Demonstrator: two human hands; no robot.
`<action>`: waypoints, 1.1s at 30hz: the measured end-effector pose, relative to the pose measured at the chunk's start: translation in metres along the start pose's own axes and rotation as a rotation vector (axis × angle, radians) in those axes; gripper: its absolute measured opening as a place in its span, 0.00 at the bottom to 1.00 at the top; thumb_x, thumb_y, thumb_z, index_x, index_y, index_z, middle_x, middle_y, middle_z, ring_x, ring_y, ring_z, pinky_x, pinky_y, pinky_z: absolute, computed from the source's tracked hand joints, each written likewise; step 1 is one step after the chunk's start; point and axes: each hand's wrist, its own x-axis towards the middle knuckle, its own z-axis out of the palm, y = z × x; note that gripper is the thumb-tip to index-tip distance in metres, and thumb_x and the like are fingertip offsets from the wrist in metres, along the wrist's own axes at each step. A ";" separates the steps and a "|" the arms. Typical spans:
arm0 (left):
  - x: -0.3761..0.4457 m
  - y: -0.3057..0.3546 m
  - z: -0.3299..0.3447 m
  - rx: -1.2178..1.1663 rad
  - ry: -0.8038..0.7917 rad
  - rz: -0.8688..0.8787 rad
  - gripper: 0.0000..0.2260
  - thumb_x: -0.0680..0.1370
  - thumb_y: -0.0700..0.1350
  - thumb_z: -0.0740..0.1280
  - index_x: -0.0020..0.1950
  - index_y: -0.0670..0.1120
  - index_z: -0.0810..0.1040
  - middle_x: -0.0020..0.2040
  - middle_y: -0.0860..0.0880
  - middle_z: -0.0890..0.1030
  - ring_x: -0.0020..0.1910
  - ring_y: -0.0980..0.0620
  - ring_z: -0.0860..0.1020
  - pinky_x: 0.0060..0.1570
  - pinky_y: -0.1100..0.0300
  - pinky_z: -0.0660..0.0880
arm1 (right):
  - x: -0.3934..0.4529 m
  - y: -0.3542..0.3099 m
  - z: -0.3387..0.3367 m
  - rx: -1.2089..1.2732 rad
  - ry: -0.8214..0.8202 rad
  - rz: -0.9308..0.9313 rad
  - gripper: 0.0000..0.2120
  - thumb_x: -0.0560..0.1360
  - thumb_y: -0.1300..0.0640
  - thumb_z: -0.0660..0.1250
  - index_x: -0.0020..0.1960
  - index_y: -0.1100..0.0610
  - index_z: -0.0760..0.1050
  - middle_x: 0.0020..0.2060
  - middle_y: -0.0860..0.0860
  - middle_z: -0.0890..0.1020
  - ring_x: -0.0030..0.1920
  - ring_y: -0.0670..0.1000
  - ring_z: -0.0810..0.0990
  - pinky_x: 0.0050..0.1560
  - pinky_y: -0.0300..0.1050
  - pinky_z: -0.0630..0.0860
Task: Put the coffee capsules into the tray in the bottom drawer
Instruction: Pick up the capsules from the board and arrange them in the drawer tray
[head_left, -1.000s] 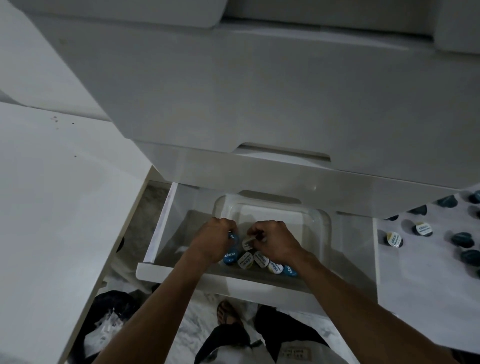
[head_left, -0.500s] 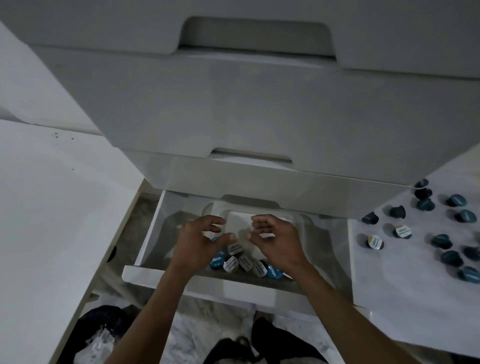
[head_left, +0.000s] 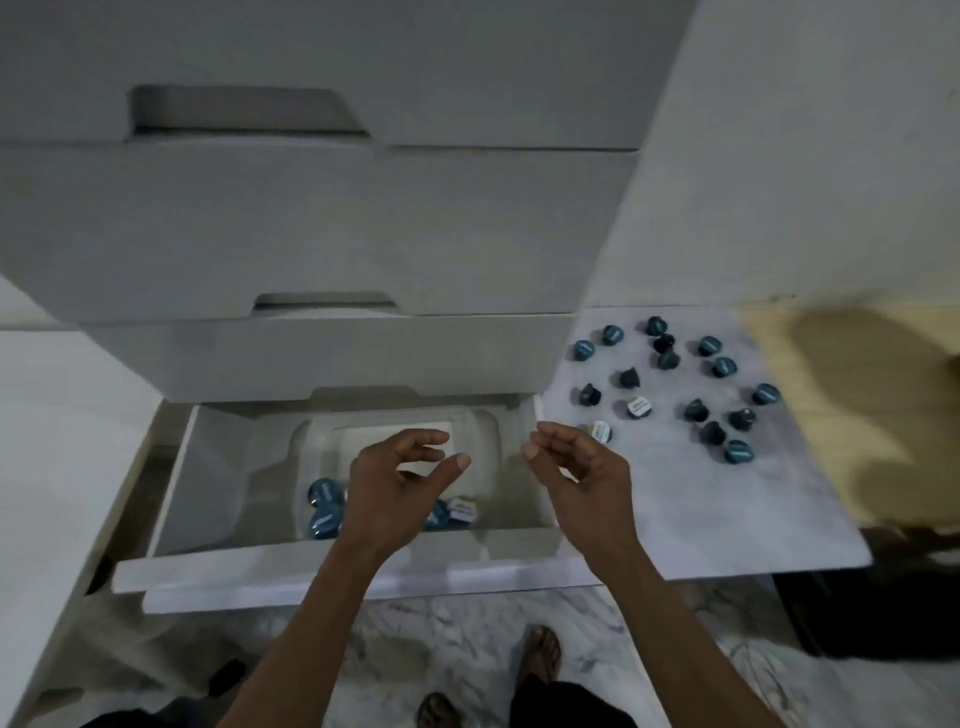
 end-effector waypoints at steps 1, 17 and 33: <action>0.000 0.007 0.013 0.004 -0.024 0.016 0.11 0.69 0.51 0.77 0.49 0.51 0.83 0.42 0.55 0.85 0.44 0.63 0.82 0.37 0.71 0.76 | 0.001 0.000 -0.015 -0.003 0.026 0.007 0.08 0.71 0.60 0.75 0.50 0.54 0.82 0.44 0.50 0.86 0.46 0.50 0.84 0.52 0.53 0.81; 0.040 0.071 0.330 0.098 -0.256 -0.078 0.10 0.71 0.48 0.76 0.51 0.48 0.82 0.48 0.55 0.84 0.43 0.63 0.81 0.37 0.72 0.74 | 0.131 0.072 -0.305 -0.276 0.152 0.077 0.09 0.71 0.58 0.75 0.52 0.54 0.82 0.44 0.47 0.85 0.44 0.40 0.83 0.47 0.36 0.80; 0.077 0.052 0.464 0.413 -0.114 -0.360 0.12 0.70 0.57 0.71 0.46 0.51 0.82 0.48 0.51 0.84 0.49 0.48 0.81 0.52 0.50 0.78 | 0.181 0.155 -0.337 -0.642 -0.278 -0.041 0.20 0.67 0.59 0.78 0.58 0.54 0.80 0.57 0.51 0.82 0.56 0.52 0.77 0.56 0.35 0.67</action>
